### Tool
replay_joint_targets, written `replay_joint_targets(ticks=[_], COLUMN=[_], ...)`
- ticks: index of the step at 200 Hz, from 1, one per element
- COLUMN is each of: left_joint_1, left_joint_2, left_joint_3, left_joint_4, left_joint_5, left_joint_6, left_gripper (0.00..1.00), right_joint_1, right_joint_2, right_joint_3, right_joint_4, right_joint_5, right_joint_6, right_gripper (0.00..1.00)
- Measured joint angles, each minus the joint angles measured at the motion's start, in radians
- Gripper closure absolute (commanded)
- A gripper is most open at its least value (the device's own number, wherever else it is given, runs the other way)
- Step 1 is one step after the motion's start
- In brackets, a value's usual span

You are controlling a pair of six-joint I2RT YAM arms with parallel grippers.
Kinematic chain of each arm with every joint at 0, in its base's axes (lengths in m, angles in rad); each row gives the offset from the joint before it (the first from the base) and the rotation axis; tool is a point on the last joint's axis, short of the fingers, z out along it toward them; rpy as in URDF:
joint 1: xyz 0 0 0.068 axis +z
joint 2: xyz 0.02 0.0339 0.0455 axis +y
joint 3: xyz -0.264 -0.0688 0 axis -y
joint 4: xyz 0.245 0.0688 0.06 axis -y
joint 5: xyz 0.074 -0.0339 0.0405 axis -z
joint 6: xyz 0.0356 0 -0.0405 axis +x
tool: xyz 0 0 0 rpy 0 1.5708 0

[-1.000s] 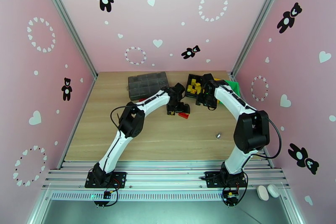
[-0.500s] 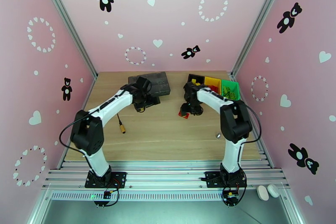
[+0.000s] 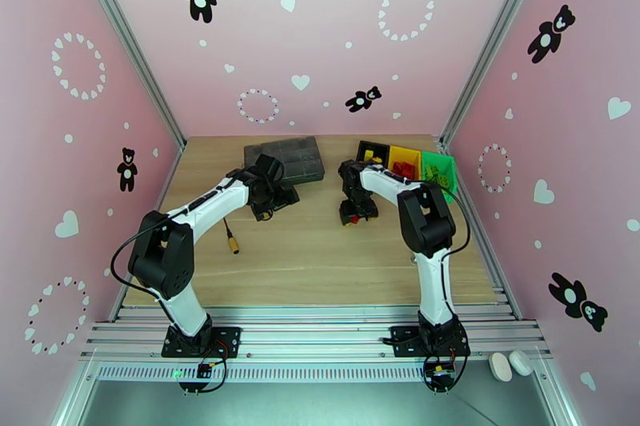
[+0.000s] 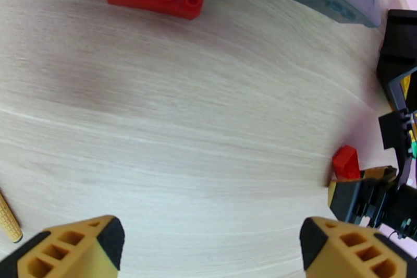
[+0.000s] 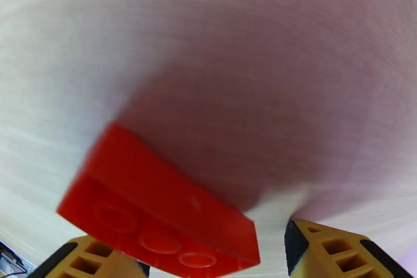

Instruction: Sort the legos into containers by color

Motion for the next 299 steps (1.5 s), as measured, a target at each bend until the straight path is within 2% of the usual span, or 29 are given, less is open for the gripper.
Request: replay_joint_targets(ticks=[32,66,79,127,176,225,262,276,299], left_joint_1=[0.0,0.0,-0.002,-0.048,-0.121,-0.135,-0.134,-0.134,-0.13], left_joint_2=[0.0,0.009,0.028,0.174,0.394,0.533,0.554,0.554,0.554], left_joint_3=[0.0,0.007,0.023,0.185,0.494,0.771,0.841,0.842,0.842], left_joint_4=[0.0,-0.002,-0.002,-0.01,-0.029,-0.09,-0.127,-0.144,-0.171], left_joint_5=[0.0,0.004,0.011,0.059,0.145,0.185,0.185,0.179,0.148], left_joint_6=[-0.009,-0.013,-0.013,-0.013,-0.017,-0.032,-0.032,-0.032,-0.033], left_gripper=[0.05,0.05,0.05,0.05,0.06,0.06,0.06,0.06,0.06], right_joint_1=[-0.015,-0.048,-0.061,-0.115,-0.234,-0.346,-0.362,-0.366,-0.37], right_joint_2=[0.044,0.057,0.056,0.004,-0.116,-0.061,0.055,0.098,0.156], right_joint_3=[0.095,0.124,0.124,0.088,0.091,0.301,0.495,0.551,0.613], right_joint_4=[-0.008,-0.014,-0.014,0.009,0.024,0.006,-0.01,-0.023,-0.042], right_joint_5=[0.003,-0.017,-0.034,-0.052,0.039,0.146,0.198,0.214,0.224], right_joint_6=[-0.006,-0.009,-0.01,0.006,0.021,0.026,0.03,0.035,0.051], right_gripper=[0.43,0.67,0.72,0.72,0.72,0.7,0.68,0.65,0.49])
